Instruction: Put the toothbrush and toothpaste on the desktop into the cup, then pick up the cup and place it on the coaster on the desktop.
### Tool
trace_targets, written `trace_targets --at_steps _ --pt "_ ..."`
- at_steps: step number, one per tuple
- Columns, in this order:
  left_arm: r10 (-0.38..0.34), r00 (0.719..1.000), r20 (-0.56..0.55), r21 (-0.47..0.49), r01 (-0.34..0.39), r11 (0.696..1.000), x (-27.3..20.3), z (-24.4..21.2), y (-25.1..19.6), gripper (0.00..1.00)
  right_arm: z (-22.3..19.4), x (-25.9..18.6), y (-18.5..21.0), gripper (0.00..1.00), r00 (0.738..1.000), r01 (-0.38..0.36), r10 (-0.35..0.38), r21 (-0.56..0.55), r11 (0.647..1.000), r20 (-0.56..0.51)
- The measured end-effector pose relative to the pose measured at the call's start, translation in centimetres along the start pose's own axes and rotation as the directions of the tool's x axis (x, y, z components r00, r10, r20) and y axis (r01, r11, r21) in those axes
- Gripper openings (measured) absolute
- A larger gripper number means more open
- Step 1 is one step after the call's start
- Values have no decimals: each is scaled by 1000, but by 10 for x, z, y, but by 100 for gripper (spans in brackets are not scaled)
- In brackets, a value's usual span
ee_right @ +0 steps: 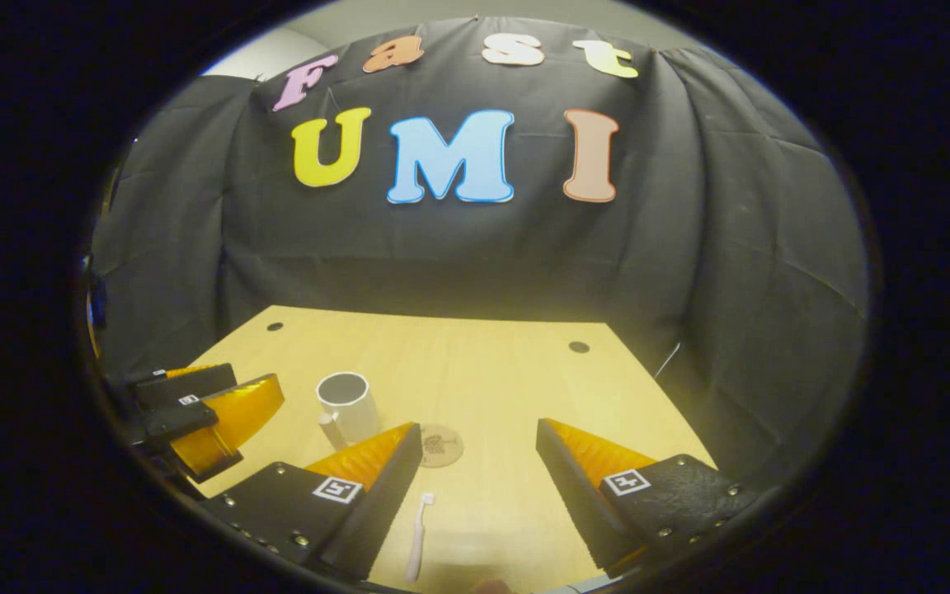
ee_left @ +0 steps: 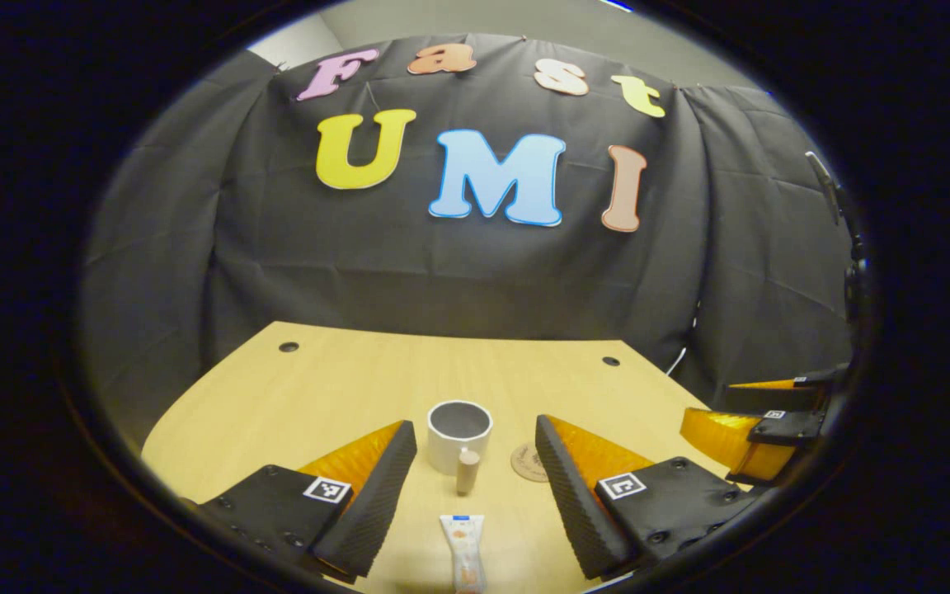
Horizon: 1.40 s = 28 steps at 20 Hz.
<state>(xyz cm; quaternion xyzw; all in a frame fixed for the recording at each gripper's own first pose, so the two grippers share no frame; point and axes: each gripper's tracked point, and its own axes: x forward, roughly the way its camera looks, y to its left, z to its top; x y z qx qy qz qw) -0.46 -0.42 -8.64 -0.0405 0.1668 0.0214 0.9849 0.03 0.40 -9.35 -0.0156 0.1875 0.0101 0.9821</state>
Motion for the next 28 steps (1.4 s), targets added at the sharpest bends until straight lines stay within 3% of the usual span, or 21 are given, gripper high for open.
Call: trace_targets --at_steps 7,10,15,19,24,28 --pt "-5 983 -183 -43 -3 999 16 -47 0 93 -47 20 14 91 977 -41 43 16 999 -209" --pt "-12 956 -294 -79 -12 997 20 -71 1 94 -72 20 20 91 950 -57 60 19 998 -308" --pt "-1 902 -433 -68 -31 997 21 -107 2 93 -108 18 28 91 879 -78 85 36 996 -469" --pt "-8 828 -561 -73 -39 997 19 -142 7 94 -137 22 38 92 813 -97 126 82 992 -568" --pt "-21 678 -734 -93 -69 993 16 -181 6 95 -165 27 50 92 721 -100 158 124 987 -674" --pt "-38 603 -797 -108 -80 991 12 -200 1 96 -179 33 57 92 667 -113 166 121 986 -726"
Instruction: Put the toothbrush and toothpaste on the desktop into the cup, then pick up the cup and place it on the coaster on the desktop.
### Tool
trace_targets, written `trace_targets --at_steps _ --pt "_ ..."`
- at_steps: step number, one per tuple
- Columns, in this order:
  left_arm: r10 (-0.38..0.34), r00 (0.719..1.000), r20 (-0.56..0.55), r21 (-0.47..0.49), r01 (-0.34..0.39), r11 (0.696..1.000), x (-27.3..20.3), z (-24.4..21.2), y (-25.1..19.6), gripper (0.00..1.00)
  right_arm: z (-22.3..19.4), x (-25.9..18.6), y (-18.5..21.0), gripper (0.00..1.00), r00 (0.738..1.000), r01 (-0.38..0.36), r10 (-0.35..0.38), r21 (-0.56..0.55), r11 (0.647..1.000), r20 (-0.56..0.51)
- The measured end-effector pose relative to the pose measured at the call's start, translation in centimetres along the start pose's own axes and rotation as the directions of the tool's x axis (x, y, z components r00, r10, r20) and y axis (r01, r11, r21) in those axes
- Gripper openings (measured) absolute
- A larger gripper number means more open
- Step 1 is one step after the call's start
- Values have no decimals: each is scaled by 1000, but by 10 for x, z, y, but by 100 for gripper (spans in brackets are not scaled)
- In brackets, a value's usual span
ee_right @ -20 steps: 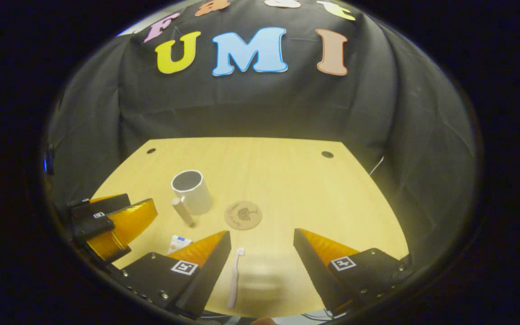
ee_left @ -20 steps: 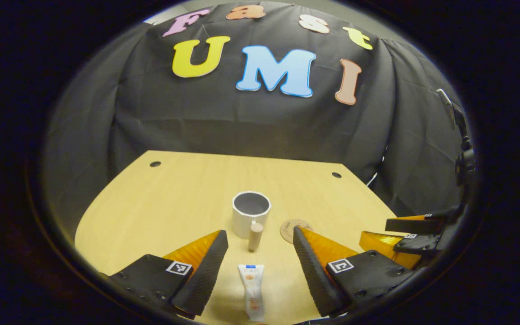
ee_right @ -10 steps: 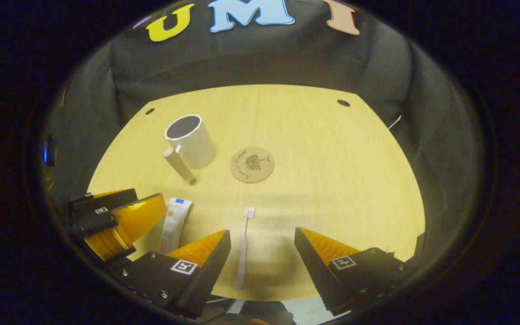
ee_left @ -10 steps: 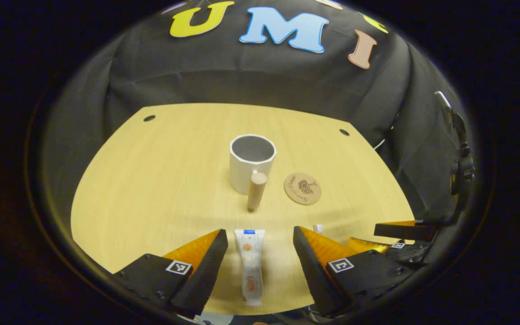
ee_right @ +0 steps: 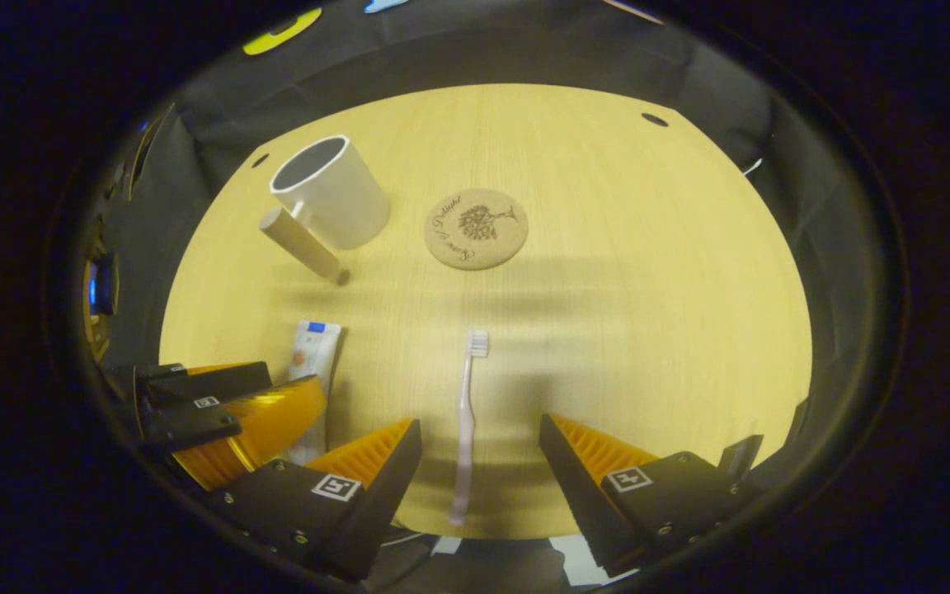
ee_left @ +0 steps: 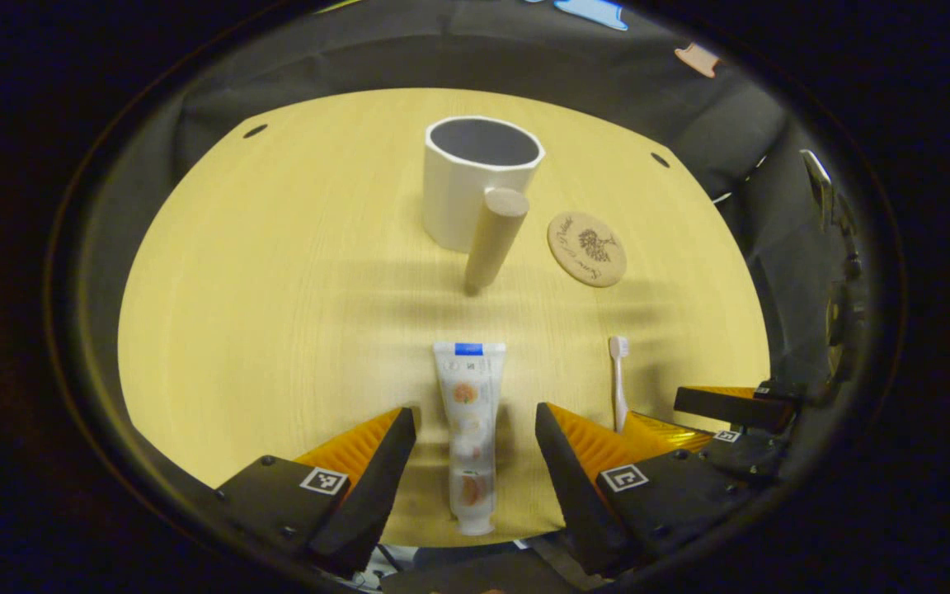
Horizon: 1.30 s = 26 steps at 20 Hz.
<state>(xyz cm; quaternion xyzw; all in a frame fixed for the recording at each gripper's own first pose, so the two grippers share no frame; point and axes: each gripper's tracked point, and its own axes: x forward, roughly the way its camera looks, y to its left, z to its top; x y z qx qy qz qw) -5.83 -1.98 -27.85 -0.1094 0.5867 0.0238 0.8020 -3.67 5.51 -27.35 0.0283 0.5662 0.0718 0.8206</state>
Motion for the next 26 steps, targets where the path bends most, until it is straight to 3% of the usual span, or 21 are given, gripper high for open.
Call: trace_targets --at_steps 4,9,10,11,13,16,18,22,23,24,26 --pt "-7 998 -65 1 7 1000 6 -7 -4 95 -4 12 6 89 999 3 -4 -27 1000 -54" --pt "-16 994 -109 25 19 1000 11 -16 -4 95 -14 22 5 70 993 17 -22 -40 999 -116" --pt "-16 993 -117 25 19 1000 12 -17 -4 87 -13 24 3 70 993 25 -30 -40 999 -118" --pt "-12 992 -124 26 15 1000 15 -18 -3 82 -15 25 4 62 992 26 -31 -39 999 -125" --pt "5 992 -130 38 -1 999 15 -19 2 72 -15 25 3 59 991 33 -38 -43 999 -130" --pt "17 991 -130 49 -11 999 17 -17 4 67 -14 25 2 51 991 46 -52 -48 998 -127" --pt "23 991 -129 55 -16 998 17 -17 5 51 -14 25 2 45 991 47 -55 -64 997 -125" --pt "34 993 -117 45 -28 999 17 -16 8 46 -19 24 -2 45 987 63 -80 -122 991 -139" --pt "28 993 -115 42 -24 999 17 -18 8 48 -22 17 0 40 985 71 -82 -79 994 -149" --pt "22 994 -108 27 -19 999 16 -16 7 43 -24 23 0 17 985 60 -72 -76 995 -157" --pt "20 995 -101 30 -17 999 18 -17 7 39 -25 23 -2 14 986 48 -57 -66 997 -156"
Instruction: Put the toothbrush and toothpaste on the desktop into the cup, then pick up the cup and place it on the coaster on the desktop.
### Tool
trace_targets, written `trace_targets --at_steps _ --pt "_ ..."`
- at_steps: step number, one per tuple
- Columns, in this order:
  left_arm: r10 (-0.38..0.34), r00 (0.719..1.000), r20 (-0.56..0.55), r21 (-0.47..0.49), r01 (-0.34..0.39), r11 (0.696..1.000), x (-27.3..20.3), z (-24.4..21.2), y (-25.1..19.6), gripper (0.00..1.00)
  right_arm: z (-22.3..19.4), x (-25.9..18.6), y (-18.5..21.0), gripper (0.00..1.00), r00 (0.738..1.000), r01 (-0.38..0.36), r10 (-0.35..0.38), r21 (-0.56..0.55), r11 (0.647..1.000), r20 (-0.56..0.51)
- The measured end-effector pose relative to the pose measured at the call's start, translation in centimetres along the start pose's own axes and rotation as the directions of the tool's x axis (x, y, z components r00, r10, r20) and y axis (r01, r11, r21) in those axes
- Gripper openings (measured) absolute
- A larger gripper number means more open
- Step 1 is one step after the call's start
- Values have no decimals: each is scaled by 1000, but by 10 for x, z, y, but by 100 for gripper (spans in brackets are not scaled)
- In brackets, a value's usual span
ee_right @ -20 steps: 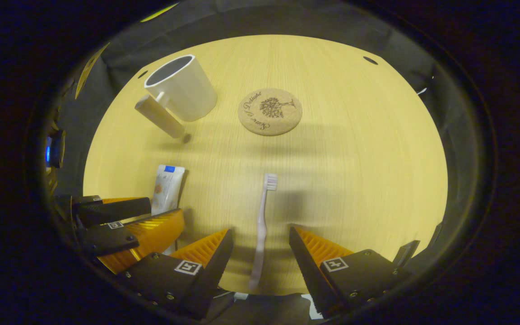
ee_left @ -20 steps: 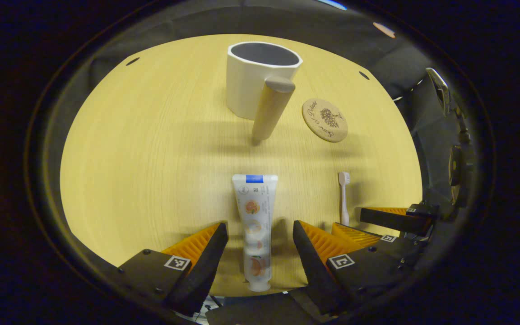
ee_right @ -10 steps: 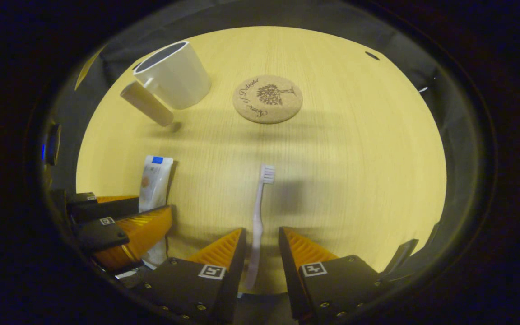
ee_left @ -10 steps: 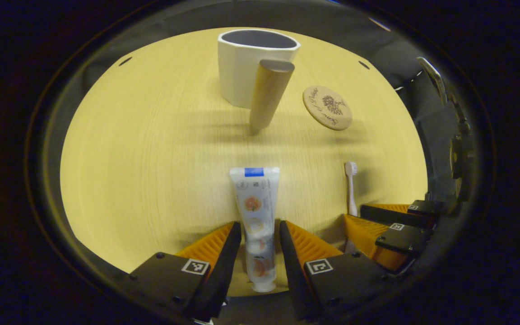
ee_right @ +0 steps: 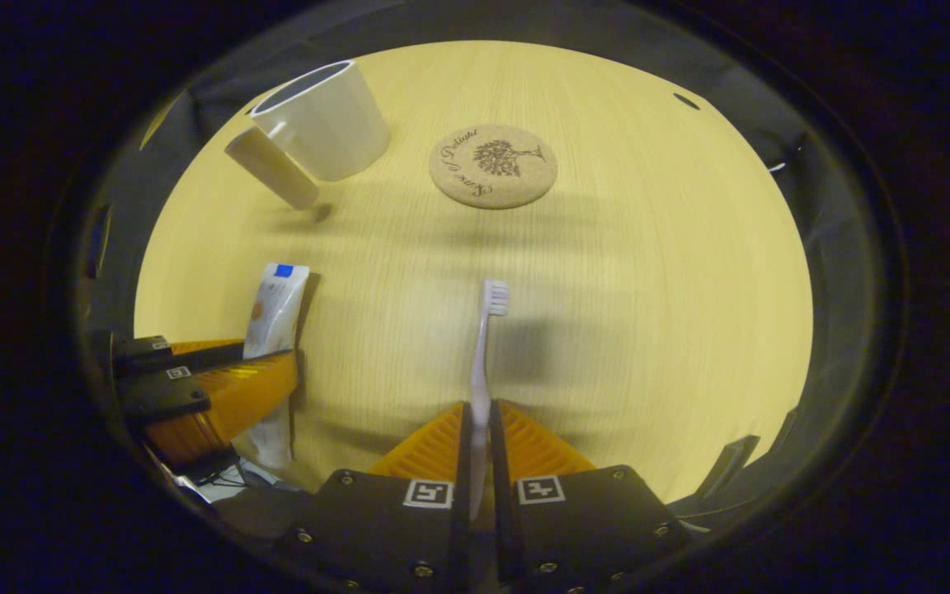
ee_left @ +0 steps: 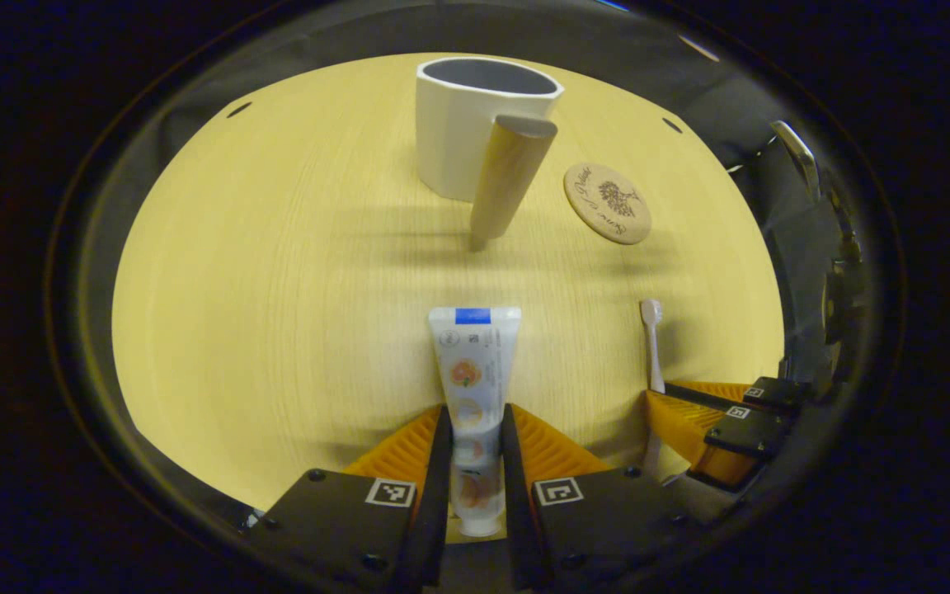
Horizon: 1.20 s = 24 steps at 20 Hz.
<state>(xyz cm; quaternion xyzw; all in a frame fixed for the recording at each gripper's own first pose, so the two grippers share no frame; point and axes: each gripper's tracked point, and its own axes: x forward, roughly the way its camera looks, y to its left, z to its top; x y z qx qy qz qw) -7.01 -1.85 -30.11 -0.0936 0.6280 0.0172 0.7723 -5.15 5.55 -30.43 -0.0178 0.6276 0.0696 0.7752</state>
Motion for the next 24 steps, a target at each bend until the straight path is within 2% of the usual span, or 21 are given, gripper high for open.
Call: trace_targets --at_steps 1,2,4,5,7,8,9,14,20,24 --pt "6 1000 3 7 -6 1000 -2 0 2 39 4 4 -1 14 1000 -3 2 20 1000 24" --pt "7 1000 3 9 -7 1000 -2 0 1 34 0 2 1 9 1000 -18 18 31 999 6" --pt "5 1000 14 26 -6 1000 -2 0 1 34 3 -4 -1 11 999 -39 37 54 998 39" --pt "1 1000 19 32 -2 999 -2 0 0 29 4 1 1 8 998 -55 52 78 995 43" --pt "-14 998 55 37 12 999 -4 3 0 27 4 -2 1 5 995 -81 75 90 993 65" --pt "-13 997 70 35 10 999 -7 1 1 21 3 -2 1 4 994 -91 84 97 991 76" --pt "-20 996 87 30 17 999 -6 3 1 19 3 -1 1 4 991 -100 91 99 990 94" --pt "-7 984 181 -29 13 1000 -15 11 13 21 3 -12 6 3 980 -143 128 94 985 151" --pt "-9 952 306 -92 38 995 -46 24 24 21 24 -44 17 3 943 -184 168 28 983 288" --pt "-18 915 402 -120 72 990 -69 43 27 21 37 -63 23 3 909 -213 198 1 977 367"
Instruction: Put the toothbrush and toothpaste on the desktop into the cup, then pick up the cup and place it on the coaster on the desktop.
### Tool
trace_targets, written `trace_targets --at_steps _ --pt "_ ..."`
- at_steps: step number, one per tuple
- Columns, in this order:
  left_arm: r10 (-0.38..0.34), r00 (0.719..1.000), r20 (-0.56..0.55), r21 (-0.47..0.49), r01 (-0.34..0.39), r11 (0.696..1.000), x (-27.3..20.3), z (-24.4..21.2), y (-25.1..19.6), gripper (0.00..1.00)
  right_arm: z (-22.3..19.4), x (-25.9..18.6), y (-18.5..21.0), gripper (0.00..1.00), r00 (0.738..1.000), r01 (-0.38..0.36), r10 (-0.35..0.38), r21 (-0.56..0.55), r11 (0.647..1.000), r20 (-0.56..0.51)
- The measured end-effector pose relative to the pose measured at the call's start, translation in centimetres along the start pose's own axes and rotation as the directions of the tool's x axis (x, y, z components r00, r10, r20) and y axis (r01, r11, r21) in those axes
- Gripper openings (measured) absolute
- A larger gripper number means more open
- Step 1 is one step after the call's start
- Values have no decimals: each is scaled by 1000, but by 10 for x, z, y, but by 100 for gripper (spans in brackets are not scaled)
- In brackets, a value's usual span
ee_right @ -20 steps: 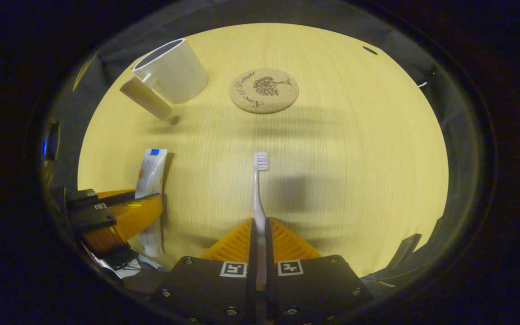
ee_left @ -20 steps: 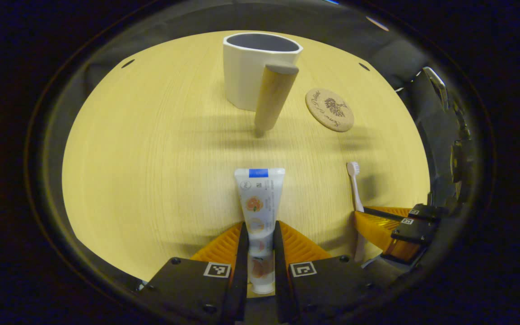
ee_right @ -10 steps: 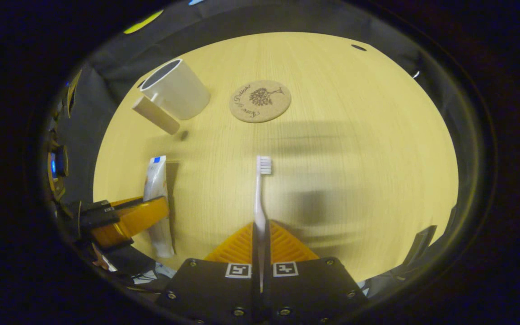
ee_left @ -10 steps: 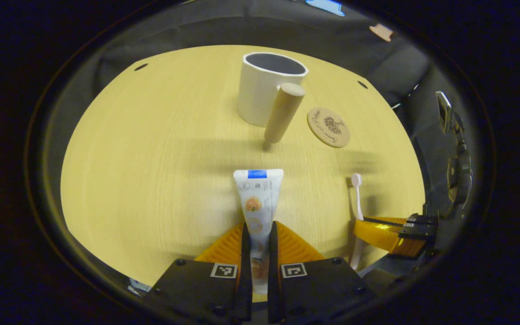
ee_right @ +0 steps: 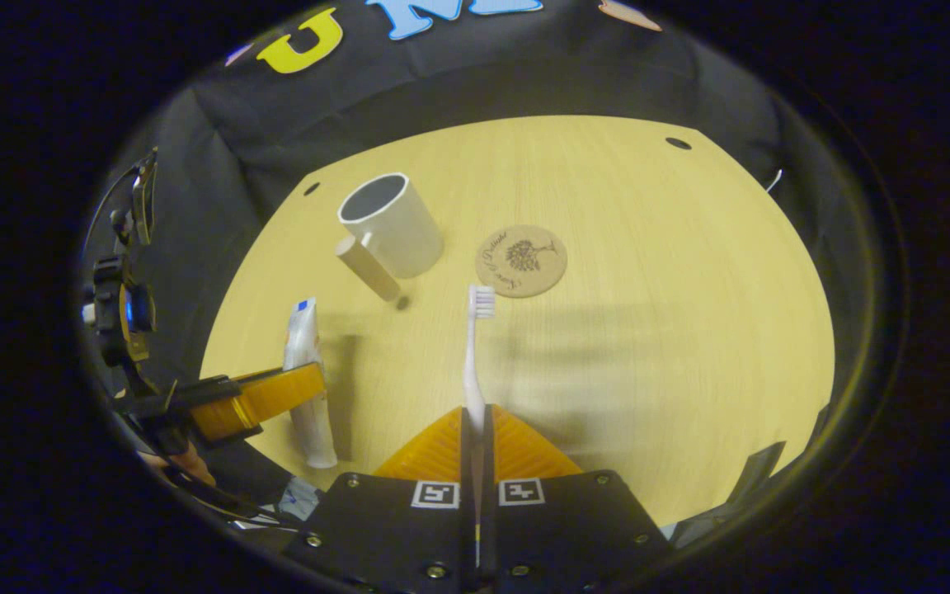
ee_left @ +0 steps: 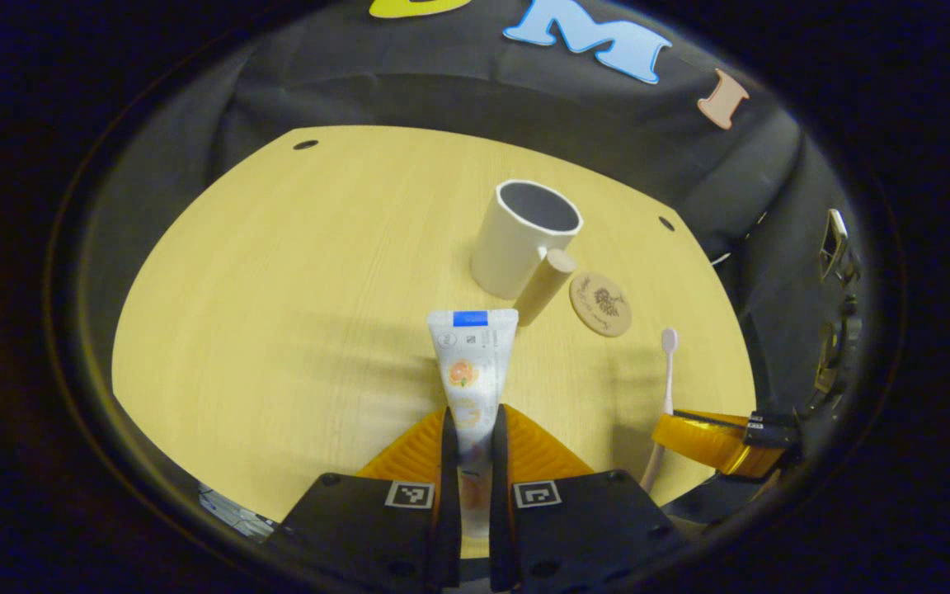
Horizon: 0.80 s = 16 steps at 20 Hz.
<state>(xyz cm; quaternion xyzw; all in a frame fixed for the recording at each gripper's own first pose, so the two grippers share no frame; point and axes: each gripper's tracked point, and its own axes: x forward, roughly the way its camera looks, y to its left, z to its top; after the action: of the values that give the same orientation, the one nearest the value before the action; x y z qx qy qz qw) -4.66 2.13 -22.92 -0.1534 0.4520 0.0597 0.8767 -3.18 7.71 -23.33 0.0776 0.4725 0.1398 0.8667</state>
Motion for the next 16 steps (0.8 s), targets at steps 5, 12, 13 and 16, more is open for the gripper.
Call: trace_targets --at_steps 5,12,13,16 --pt "-15 982 189 -6 16 1000 -13 52 -4 21 17 -11 0 3 996 -18 18 2 1000 89" --pt "-64 880 471 -10 78 997 -28 141 -16 21 44 -32 0 3 976 -29 29 -6 1000 218" --pt "-69 858 509 -4 83 997 -28 152 -19 20 46 -33 1 3 973 -35 36 -7 999 228" --pt "-82 799 595 12 93 996 -32 186 -20 20 55 -40 5 3 965 -40 40 -4 999 258"
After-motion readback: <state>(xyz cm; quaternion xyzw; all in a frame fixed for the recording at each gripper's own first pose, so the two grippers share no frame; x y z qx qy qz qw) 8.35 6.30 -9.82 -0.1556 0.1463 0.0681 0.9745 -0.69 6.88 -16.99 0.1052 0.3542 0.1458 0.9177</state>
